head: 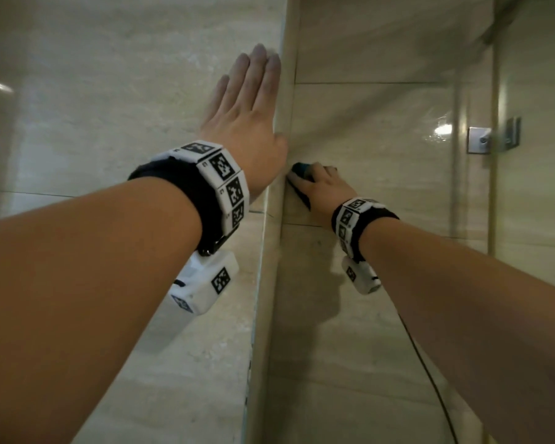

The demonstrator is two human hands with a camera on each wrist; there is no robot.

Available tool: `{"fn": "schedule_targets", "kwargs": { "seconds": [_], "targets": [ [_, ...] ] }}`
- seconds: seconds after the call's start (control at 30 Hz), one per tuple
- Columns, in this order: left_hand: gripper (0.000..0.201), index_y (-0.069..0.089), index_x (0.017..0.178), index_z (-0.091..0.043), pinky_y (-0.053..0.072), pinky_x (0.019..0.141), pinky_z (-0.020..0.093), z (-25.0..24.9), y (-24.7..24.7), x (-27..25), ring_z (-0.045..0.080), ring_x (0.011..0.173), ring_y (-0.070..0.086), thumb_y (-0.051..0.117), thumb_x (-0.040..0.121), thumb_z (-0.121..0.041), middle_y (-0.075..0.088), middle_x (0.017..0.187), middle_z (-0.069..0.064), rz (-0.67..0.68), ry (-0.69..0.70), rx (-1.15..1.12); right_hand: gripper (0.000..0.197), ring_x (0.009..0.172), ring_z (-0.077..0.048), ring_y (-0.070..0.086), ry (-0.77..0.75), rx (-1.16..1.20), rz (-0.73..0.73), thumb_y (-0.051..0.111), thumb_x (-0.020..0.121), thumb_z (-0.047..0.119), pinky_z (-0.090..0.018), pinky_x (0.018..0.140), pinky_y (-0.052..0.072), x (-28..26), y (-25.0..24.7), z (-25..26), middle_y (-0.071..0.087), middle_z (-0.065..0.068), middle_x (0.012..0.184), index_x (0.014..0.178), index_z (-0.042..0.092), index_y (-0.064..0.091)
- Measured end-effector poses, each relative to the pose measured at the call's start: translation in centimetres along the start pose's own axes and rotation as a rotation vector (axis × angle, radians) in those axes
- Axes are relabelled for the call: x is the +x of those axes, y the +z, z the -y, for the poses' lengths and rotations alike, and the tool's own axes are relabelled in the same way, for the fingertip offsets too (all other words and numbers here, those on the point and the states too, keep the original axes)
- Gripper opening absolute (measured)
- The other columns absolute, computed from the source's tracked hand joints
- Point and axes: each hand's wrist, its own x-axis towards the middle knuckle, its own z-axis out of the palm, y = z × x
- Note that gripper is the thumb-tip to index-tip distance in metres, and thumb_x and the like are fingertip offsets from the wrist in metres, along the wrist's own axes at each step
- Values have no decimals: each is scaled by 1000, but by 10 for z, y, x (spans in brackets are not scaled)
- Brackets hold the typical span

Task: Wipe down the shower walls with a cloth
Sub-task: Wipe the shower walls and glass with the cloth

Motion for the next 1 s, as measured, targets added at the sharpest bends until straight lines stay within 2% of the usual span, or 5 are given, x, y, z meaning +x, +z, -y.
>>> {"fn": "schedule_targets", "kwargs": {
  "seconds": [0.13, 0.33, 0.57, 0.7, 1.0],
  "targets": [
    [88, -11, 166, -18, -6, 130, 39, -1, 0, 0, 16, 159, -16, 41, 95, -25, -16, 174, 1, -8, -7, -1, 60, 126, -40, 39, 78, 71, -25, 50, 105, 24, -44, 109, 39, -3, -23, -31, 32, -12, 142, 159, 37, 27],
    [86, -8, 166, -17, -5, 131, 40, -2, 5, -1, 17, 160, -14, 39, 95, -24, -13, 174, 2, -43, -6, 8, 76, 131, -44, 33, 356, 122, -64, 52, 96, 1, -50, 116, 35, 25, -47, -55, 26, -15, 150, 161, 31, 24],
    [85, -8, 166, -17, -5, 131, 40, -1, 4, -3, 16, 160, -14, 37, 95, -24, -14, 174, 1, -55, -4, 17, 64, 127, -43, 34, 179, 112, -79, 45, 102, 13, -45, 113, 35, 18, -3, 7, 29, -16, 148, 161, 28, 25],
    [85, -10, 166, -18, -5, 131, 40, -2, 4, -5, 15, 160, -15, 37, 96, -24, -15, 174, 0, -48, -11, 19, 67, 126, -42, 36, 128, 70, -35, 50, 101, 18, -47, 110, 39, 4, -5, 2, 30, -16, 145, 162, 29, 23],
    [84, -11, 166, -16, -6, 131, 40, -6, 2, -5, 16, 159, -15, 36, 97, -22, -16, 174, 1, -42, -11, 20, 65, 135, -45, 33, 672, 162, -257, 43, 98, 8, -51, 116, 31, -44, -40, -105, 25, -17, 154, 158, 28, 26]
  ]
}}
